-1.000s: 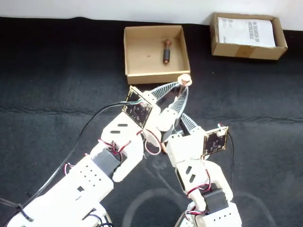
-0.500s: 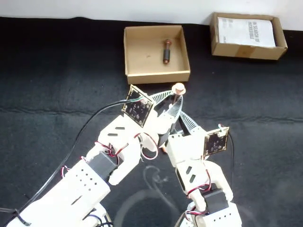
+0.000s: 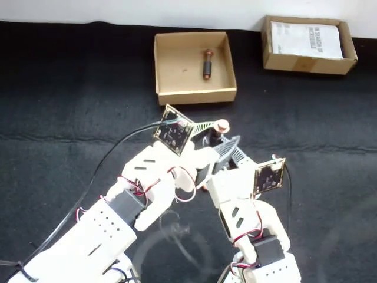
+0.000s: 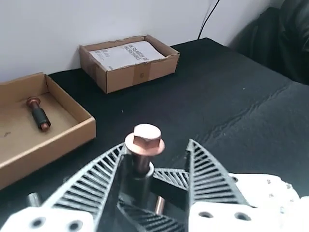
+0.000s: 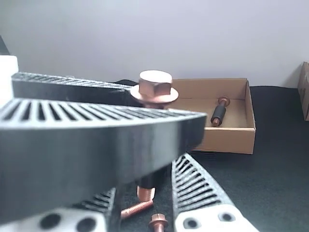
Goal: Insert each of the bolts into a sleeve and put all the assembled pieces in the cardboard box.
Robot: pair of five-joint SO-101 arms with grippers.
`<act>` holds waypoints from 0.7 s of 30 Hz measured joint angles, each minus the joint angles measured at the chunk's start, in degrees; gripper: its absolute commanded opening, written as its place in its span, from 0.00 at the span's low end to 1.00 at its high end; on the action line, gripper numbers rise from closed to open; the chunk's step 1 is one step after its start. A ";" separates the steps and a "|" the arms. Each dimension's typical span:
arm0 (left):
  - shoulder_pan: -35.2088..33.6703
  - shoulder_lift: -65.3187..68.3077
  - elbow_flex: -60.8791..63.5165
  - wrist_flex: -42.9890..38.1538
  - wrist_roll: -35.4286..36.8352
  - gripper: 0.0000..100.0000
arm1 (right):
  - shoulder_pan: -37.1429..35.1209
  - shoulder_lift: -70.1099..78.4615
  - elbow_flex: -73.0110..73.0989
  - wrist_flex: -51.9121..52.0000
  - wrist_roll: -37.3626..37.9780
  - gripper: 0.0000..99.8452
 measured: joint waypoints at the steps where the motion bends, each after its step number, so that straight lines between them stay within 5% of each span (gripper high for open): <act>1: 0.00 0.00 0.00 0.35 0.00 0.21 | 0.00 0.00 0.00 0.00 0.00 0.01; 21: -8.26 -4.13 -6.68 13.36 0.44 0.21 | 2.55 0.00 0.00 0.00 0.00 0.01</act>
